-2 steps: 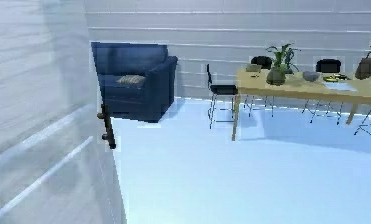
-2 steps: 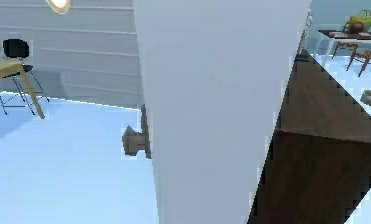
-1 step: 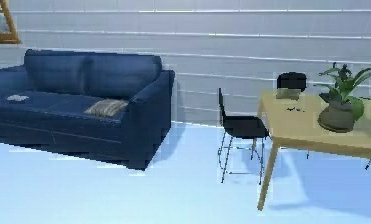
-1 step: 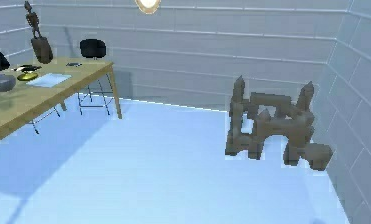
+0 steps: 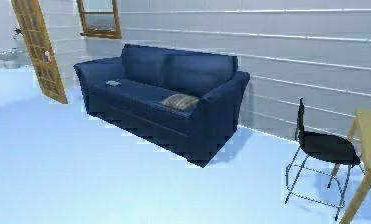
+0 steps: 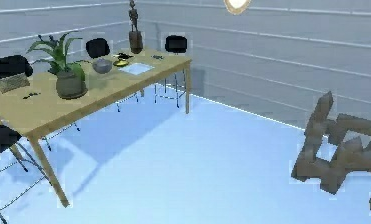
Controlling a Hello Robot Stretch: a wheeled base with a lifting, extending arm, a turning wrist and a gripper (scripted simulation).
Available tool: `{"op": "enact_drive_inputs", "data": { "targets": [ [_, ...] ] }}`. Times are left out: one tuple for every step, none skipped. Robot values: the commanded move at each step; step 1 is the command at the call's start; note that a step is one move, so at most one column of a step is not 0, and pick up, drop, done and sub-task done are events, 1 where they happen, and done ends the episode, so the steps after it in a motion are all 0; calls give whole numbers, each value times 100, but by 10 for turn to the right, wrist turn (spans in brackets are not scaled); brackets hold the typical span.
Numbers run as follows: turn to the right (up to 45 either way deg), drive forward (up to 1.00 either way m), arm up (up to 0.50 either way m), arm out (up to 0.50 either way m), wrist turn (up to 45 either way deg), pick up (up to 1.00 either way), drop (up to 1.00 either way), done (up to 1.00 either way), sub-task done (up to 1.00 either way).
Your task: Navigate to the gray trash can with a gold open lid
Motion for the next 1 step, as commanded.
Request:
{"op": "enact_drive_inputs", "data": {
  "targets": [
    [0,5,0,0,0,0,0,0,0]
  ]
}}
